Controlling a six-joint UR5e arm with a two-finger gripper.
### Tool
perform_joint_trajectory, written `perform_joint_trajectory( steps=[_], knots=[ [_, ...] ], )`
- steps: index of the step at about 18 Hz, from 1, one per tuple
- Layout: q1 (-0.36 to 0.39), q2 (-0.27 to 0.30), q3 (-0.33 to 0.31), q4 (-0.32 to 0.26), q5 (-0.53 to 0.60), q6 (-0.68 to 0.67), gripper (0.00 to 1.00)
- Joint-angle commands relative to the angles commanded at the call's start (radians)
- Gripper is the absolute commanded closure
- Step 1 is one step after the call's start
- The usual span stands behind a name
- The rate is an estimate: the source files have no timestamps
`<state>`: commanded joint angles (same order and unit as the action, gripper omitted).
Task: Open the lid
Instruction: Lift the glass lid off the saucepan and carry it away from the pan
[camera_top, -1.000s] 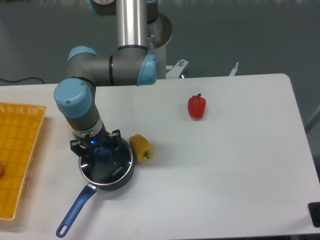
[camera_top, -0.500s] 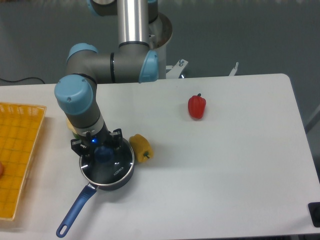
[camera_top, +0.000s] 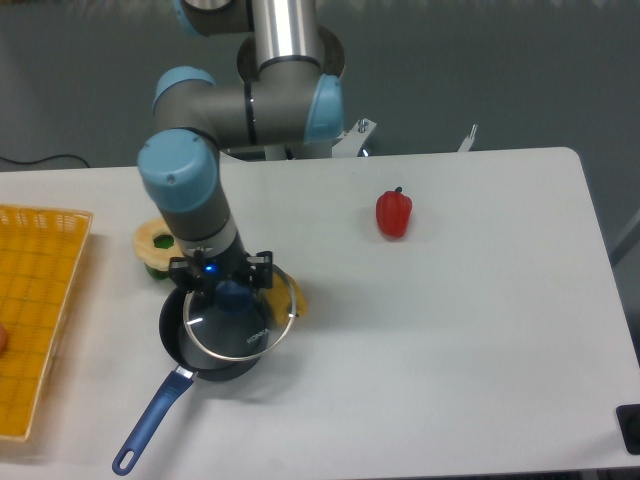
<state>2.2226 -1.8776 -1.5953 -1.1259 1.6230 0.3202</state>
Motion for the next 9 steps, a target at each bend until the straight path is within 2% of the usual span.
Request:
perform_joint_trajectory(
  steps=[5, 9],
  knots=[
    [0.048, -0.002, 0.005, 0.000, 0.002, 0.192, 0.31],
    [0.089, -0.011, 0.003, 0.003, 0.002, 0.411, 0.31]
  ],
)
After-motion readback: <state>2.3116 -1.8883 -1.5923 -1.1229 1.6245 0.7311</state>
